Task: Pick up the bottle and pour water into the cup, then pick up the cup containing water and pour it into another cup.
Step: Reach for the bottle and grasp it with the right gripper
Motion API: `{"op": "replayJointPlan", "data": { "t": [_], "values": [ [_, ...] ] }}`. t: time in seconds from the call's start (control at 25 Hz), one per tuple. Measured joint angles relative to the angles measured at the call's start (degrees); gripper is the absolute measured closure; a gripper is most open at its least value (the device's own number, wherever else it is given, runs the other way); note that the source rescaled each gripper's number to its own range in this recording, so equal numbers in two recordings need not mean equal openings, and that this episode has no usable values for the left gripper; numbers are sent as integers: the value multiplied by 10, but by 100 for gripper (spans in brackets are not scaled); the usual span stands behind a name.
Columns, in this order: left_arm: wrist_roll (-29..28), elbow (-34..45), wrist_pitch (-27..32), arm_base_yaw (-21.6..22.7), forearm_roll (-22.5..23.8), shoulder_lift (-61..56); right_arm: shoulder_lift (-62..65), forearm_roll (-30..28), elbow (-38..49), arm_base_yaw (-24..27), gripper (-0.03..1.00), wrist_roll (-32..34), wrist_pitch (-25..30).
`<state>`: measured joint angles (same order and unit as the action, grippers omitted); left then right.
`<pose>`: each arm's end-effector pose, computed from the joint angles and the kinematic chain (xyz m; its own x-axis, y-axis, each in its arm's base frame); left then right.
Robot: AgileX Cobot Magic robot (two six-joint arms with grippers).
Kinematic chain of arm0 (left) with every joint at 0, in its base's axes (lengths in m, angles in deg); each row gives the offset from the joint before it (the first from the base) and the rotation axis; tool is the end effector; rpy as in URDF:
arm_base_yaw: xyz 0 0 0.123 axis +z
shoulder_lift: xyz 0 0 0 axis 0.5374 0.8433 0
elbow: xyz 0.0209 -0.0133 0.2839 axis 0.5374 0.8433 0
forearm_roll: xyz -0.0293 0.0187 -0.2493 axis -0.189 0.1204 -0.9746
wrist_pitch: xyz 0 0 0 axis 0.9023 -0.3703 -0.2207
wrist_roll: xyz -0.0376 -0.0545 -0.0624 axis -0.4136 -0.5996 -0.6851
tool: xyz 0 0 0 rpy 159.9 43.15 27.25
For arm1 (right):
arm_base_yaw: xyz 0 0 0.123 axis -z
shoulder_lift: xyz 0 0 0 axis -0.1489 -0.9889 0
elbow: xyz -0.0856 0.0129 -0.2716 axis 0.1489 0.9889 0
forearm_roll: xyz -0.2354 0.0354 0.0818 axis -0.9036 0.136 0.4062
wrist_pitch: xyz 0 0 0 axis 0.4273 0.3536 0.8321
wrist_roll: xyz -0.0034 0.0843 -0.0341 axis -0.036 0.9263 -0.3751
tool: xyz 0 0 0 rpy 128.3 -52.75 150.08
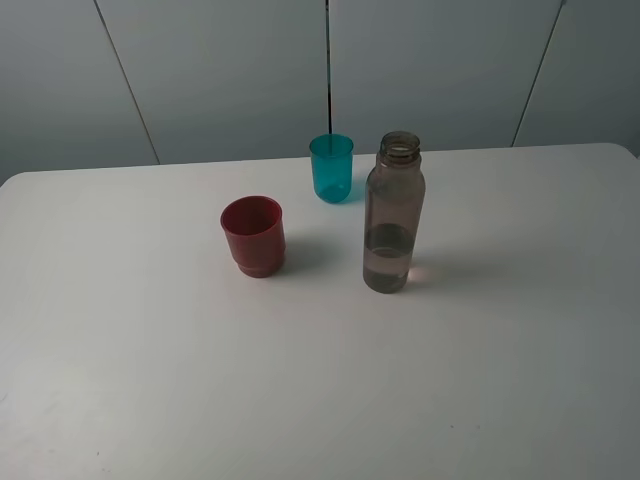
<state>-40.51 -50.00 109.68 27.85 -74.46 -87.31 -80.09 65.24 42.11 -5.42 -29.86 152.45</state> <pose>-0.0069 0.0085 0.2787 -0.4611 0.0357 -0.8866 0.0039 0.9993 0.0382 -0.0068 -0.0002 0.2752 -0.4798 0.0788 -0.8738 0.0849 0.9955 0.0431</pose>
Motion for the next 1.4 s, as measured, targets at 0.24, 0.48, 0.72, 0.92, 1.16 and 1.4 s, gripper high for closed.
{"op": "replayJointPlan", "data": {
  "t": [0.24, 0.48, 0.72, 0.92, 1.16, 1.4],
  "values": [
    [0, 0, 0, 0, 0, 0, 0, 0, 0, 0, -3, 0, 0],
    [0, 0, 0, 0, 0, 0, 0, 0, 0, 0, -3, 0, 0],
    [0, 0, 0, 0, 0, 0, 0, 0, 0, 0, -3, 0, 0],
    [0, 0, 0, 0, 0, 0, 0, 0, 0, 0, -3, 0, 0],
    [0, 0, 0, 0, 0, 0, 0, 0, 0, 0, -3, 0, 0],
    [0, 0, 0, 0, 0, 0, 0, 0, 0, 0, -3, 0, 0]
  ]
}}
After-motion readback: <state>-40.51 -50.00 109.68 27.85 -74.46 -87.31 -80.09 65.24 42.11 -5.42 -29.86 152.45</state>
